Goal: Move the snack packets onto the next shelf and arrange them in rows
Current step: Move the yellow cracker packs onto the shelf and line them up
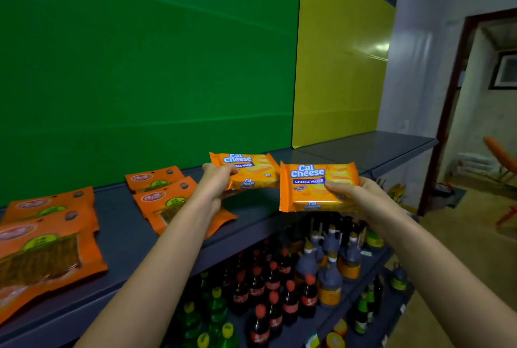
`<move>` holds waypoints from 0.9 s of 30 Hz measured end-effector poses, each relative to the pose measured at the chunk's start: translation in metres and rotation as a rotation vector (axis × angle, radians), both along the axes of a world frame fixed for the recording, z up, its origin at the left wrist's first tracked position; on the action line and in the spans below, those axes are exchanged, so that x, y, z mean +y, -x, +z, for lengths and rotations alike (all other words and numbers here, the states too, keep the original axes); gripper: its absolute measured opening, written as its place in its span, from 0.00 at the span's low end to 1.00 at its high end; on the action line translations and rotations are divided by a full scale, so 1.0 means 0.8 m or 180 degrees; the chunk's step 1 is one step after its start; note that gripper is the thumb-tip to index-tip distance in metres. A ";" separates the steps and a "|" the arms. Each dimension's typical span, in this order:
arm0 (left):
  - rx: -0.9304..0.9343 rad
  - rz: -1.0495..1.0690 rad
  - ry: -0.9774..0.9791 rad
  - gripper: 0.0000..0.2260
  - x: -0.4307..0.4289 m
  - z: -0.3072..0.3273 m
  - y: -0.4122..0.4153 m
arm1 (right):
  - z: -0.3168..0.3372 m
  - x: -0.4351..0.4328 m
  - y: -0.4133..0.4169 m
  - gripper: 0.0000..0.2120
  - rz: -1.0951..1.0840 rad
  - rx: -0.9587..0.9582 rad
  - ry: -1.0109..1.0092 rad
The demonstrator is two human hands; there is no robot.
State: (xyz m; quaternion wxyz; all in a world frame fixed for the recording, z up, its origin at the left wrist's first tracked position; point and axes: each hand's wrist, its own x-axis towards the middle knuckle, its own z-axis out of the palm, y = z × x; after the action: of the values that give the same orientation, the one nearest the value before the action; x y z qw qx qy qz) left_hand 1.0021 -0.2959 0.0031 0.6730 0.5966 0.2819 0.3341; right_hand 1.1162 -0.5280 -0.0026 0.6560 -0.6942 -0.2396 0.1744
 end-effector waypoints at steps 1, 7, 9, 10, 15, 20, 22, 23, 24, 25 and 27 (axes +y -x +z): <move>0.0054 0.0013 -0.0017 0.20 0.006 0.005 -0.014 | 0.002 0.009 -0.015 0.23 0.0031 -0.0006 -0.0013; 0.0390 0.0144 -0.0141 0.15 0.033 0.019 -0.067 | -0.006 0.077 -0.086 0.26 0.0346 0.0085 0.0053; 0.0527 0.0245 -0.0201 0.19 0.047 0.017 -0.080 | -0.010 0.100 -0.102 0.26 0.0513 0.0110 0.0088; 0.0603 0.0297 -0.0216 0.21 0.055 0.015 -0.086 | -0.013 0.111 -0.111 0.26 0.0605 0.0118 0.0105; 0.0903 0.0640 -0.0317 0.15 0.084 0.008 -0.115 | -0.025 0.158 -0.146 0.20 0.1128 0.0067 0.0302; 0.1247 0.0832 -0.0245 0.03 0.101 0.006 -0.139 | -0.034 0.195 -0.173 0.19 0.1504 -0.0084 0.0649; 0.1481 0.0960 -0.0358 0.10 0.106 0.005 -0.148 | -0.036 0.207 -0.182 0.18 0.1607 -0.0285 0.0803; 0.1628 0.0988 -0.0433 0.11 0.107 0.005 -0.152 | -0.037 0.212 -0.188 0.18 0.1622 -0.0484 0.0887; 0.1781 0.0989 -0.0473 0.12 0.106 0.006 -0.155 | -0.036 0.216 -0.194 0.18 0.1623 -0.0769 0.1008; 0.1885 0.0983 -0.0510 0.12 0.106 0.006 -0.158 | -0.033 0.219 -0.198 0.18 0.1607 -0.1093 0.1171; 0.2098 0.1010 -0.0614 0.11 0.103 0.009 -0.162 | -0.028 0.222 -0.205 0.18 0.1587 -0.1653 0.1476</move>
State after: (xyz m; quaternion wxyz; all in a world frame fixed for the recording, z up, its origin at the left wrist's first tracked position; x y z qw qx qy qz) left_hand 1.1317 -0.2138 0.0101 0.4268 0.6817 0.5394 0.2493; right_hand 1.2802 -0.3505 -0.0249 0.3382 -0.7649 -0.5118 0.1964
